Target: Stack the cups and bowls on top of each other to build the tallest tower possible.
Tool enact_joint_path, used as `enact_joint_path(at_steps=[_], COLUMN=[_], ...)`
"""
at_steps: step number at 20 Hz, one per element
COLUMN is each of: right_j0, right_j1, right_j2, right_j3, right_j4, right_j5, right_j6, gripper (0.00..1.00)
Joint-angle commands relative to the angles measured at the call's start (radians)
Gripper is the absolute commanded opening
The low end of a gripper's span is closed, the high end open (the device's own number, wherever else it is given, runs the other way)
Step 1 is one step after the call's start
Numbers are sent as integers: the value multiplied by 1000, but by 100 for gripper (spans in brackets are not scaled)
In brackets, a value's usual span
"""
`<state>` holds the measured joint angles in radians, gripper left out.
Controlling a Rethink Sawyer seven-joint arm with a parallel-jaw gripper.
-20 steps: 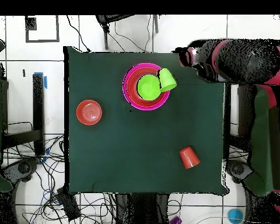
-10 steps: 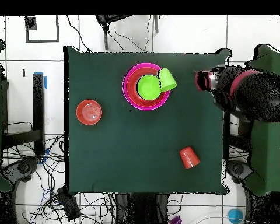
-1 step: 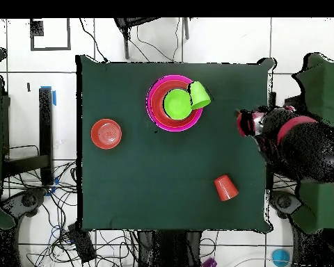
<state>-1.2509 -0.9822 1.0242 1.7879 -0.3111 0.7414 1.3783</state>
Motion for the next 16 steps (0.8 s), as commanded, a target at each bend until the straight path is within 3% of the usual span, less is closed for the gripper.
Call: enact_joint_path(at_steps=[1, 8, 12, 16], right_j0=[30, 52, 80, 97], right_j1=[-12, 76, 75, 120], right_j2=[-4, -65, -106, -144], right_j3=[197, 205, 198, 208], right_j4=[24, -6, -51, -91], right_j5=[-43, -5, 78, 47], right_j6=[85, 25, -14, -8], gripper=[100, 100, 100, 100])
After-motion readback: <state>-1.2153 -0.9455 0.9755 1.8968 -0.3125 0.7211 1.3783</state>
